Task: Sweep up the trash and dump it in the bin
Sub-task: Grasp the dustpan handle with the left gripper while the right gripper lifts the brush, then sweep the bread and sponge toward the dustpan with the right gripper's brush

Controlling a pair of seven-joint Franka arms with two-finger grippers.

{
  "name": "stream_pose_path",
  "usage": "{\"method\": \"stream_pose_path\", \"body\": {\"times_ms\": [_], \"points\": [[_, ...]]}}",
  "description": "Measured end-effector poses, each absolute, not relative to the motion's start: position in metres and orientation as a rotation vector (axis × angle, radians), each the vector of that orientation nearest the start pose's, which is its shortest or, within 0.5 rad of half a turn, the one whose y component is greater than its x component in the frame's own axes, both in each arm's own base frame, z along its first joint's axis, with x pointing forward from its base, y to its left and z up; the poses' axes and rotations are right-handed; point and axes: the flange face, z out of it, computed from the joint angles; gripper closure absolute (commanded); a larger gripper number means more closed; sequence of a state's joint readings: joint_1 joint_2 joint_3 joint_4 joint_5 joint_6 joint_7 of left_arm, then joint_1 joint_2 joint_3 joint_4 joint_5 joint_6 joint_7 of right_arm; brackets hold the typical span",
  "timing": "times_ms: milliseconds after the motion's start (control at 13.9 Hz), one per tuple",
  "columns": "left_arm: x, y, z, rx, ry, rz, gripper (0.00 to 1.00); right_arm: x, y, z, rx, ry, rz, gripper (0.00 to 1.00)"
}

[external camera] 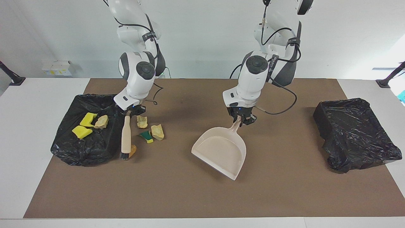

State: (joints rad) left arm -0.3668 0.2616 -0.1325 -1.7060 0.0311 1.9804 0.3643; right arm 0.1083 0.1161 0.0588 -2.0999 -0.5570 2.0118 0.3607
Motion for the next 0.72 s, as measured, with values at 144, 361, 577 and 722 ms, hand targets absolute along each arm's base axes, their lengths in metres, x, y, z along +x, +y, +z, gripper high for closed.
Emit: {"method": "stream_pose_path", "body": {"times_ms": [144, 361, 577, 722], "points": [[0.566, -0.273, 0.454, -2.739, 1.522, 0.003, 1.0, 0.555, 0.053, 0.351, 2.629, 0.123, -0.096, 1.0], [0.558, -0.248, 0.467, -2.636, 1.686, 0.133, 1.0, 0.554, 0.064, 0.346, 2.648, 0.187, -0.129, 1.0], [0.55, -0.239, 0.461, -2.517, 1.872, 0.199, 1.0, 0.547, 0.08, 0.343, 2.774, 0.271, -0.224, 1.0], [0.548, -0.228, 0.447, -2.442, 1.98, 0.231, 1.0, 0.54, 0.104, 0.343, 2.807, 0.309, -0.261, 1.0]]}}
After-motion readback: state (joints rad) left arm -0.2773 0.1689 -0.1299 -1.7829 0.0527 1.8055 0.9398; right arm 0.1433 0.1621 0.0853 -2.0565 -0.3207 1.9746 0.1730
